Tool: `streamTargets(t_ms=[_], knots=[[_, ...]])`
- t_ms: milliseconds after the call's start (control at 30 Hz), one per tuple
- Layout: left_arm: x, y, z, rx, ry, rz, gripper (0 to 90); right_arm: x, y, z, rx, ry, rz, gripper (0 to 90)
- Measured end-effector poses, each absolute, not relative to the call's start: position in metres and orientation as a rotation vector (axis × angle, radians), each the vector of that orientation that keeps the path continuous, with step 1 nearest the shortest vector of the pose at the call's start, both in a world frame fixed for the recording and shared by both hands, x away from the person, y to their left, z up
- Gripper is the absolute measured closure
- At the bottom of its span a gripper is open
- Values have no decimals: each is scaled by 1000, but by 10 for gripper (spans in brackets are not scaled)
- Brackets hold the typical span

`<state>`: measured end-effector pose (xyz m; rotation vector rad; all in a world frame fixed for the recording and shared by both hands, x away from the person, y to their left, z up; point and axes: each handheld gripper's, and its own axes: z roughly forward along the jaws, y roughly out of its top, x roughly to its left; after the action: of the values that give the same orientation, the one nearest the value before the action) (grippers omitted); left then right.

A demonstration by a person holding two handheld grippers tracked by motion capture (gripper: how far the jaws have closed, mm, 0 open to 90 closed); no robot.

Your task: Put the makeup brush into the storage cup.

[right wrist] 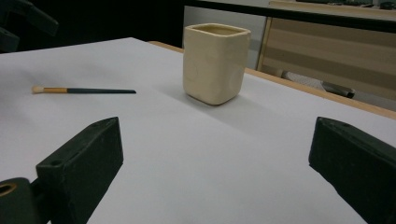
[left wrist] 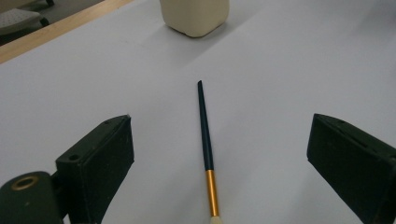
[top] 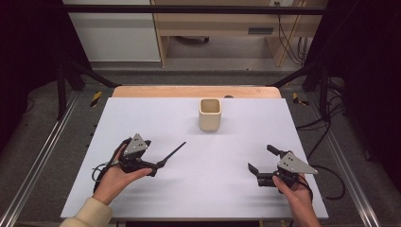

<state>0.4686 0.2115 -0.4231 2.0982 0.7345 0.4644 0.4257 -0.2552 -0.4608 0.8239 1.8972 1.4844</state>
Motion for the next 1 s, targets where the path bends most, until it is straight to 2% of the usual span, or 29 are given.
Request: streamTargets(t_ms=[1000], knots=[[503, 184, -432, 2369, 805, 438, 100, 424, -253, -461, 825, 1916, 1485, 34]])
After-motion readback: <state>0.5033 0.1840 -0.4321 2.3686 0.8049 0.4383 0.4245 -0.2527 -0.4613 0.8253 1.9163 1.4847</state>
